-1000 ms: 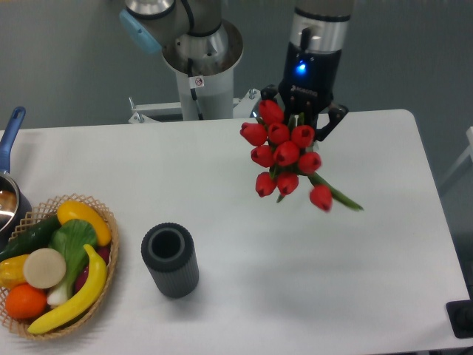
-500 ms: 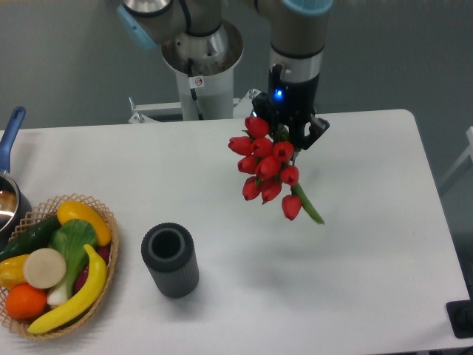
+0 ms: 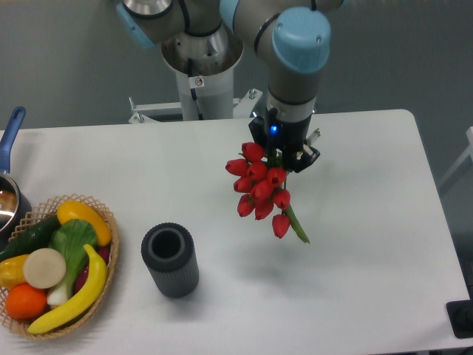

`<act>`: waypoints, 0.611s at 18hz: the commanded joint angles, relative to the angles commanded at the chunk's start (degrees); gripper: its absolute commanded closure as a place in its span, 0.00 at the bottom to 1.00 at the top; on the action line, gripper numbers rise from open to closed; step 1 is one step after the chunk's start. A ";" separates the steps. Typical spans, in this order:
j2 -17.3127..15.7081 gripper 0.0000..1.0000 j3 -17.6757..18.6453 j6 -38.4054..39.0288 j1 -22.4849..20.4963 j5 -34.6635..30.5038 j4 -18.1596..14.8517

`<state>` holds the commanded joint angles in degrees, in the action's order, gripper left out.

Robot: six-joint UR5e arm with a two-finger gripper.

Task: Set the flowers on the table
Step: 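Swing the held tulips toward the black vase and tilt them down, then lower the tulips onto the table beside the black vase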

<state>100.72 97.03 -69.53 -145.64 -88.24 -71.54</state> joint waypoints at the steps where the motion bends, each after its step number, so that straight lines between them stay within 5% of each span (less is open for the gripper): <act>1: 0.61 0.60 -0.09 0.97 0.18 0.00 0.00; 11: 5.45 0.60 -0.61 1.68 1.06 -4.48 0.53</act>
<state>106.17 96.42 -67.85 -144.58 -92.72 -71.02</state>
